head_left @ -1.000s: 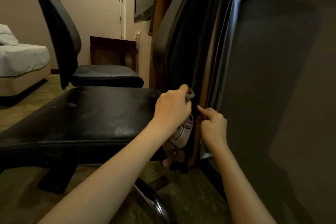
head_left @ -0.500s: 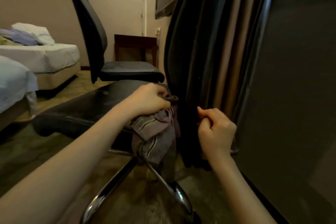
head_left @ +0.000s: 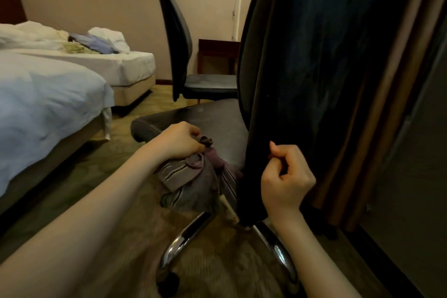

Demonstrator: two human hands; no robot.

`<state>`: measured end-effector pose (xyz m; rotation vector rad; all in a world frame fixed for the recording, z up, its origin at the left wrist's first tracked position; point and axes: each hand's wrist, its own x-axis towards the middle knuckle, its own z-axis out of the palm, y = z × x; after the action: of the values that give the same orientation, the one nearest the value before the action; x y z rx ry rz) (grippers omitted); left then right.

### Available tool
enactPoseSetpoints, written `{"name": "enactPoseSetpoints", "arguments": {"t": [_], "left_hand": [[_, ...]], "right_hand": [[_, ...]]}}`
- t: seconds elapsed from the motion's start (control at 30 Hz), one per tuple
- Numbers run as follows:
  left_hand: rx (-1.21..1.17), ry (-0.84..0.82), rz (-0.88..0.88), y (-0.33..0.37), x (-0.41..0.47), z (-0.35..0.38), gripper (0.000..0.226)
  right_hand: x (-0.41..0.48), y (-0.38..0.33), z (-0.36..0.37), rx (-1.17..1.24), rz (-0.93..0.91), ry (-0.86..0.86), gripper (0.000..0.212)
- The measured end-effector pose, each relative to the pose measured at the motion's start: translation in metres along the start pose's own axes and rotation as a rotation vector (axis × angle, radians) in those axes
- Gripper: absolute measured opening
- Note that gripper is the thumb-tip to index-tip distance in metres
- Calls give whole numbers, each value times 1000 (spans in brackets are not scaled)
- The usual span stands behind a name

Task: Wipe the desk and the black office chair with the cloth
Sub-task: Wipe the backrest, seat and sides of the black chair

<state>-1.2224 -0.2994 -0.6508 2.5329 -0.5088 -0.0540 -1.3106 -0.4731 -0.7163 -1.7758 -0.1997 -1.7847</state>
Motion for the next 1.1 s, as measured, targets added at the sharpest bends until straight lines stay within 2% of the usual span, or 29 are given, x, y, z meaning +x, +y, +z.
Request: {"name": "enactPoseSetpoints", "arguments": {"t": [0.07, 0.17, 0.47, 0.57, 0.7, 0.83, 0.97, 1.1], "left_hand": [[49, -25, 7, -5, 2, -9, 16], [63, -14, 30, -20, 3, -21, 22], [23, 284, 49, -52, -5, -38, 14], [20, 376, 2, -67, -6, -42, 26], [109, 403, -115, -96, -13, -51, 17], [127, 381, -178, -119, -24, -55, 32], [92, 460, -215, -128, -27, -73, 13], [41, 552, -226, -128, -26, -95, 15]], "right_hand": [[-4, -8, 8, 30, -5, -24, 21], [-8, -19, 22, 80, -26, -68, 20], [-20, -58, 76, 216, 6, -254, 20], [-24, -74, 95, 208, 32, -343, 20], [-27, -97, 115, 199, 143, -573, 34], [-26, -111, 135, 178, 204, -879, 55], [-27, -116, 158, 215, 208, -1042, 62], [-24, -121, 177, 296, 198, -1102, 61]]}}
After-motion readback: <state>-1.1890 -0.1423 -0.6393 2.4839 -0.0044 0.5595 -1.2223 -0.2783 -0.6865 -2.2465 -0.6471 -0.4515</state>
